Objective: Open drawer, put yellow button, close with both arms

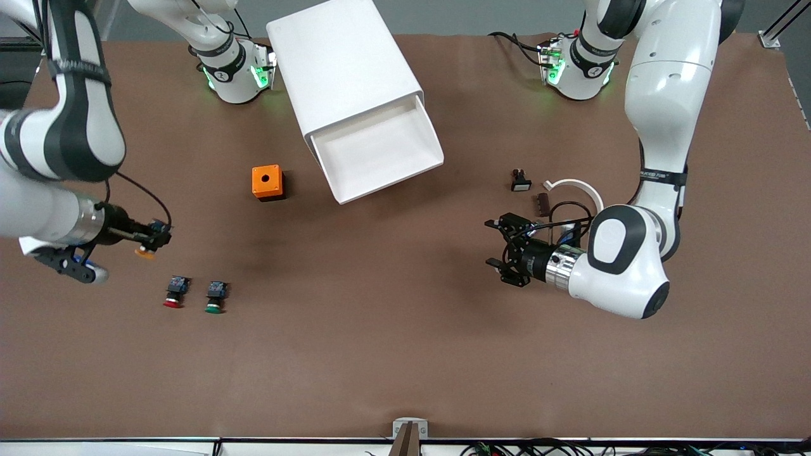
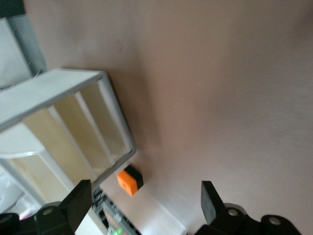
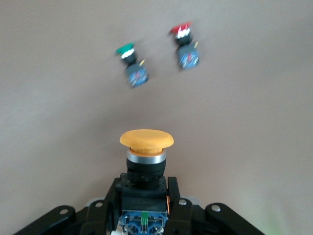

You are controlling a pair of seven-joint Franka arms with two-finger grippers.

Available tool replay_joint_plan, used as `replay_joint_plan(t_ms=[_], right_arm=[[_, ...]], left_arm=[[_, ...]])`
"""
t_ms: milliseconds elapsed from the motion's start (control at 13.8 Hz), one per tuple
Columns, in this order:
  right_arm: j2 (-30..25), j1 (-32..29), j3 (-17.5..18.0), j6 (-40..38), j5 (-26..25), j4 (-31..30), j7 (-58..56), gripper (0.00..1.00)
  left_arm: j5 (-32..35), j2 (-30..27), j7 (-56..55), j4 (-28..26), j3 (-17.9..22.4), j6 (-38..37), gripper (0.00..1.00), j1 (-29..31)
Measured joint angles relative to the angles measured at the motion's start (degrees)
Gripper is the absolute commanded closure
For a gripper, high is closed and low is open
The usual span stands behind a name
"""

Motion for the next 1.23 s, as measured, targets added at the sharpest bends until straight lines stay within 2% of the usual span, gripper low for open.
replay_joint_plan(t_ms=[289, 579, 796, 1013, 1230], right_arm=[[-6.6, 10.3, 0.2, -3.3, 2.3, -0.5, 20.9, 1.0], [-7.5, 24.9, 0.5, -0.1, 2.4, -0.8, 43.4, 1.0], [-7.4, 33.4, 0.5, 4.1, 2.4, -1.1, 55.4, 1.0], [-7.1, 38.9, 0.5, 7.8, 1.8, -1.9, 63.4, 1.0], [-5.3, 41.5, 0.3, 9.9, 0.8, -2.5, 68.2, 1.0]], left_arm=[[4.5, -3.0, 5.2, 0.2, 0.2, 0.0, 0.01, 0.7], [5.8, -5.2, 10.0, 0.2, 0.5, -1.4, 0.01, 2.3], [7.7, -5.8, 12.8, 0.2, 0.6, -1.7, 0.01, 2.4], [8.7, -6.5, 16.8, 0.2, 0.5, -1.7, 0.0, 2.1], [9.7, -7.0, 20.9, 0.2, 0.4, -1.8, 0.0, 1.4]])
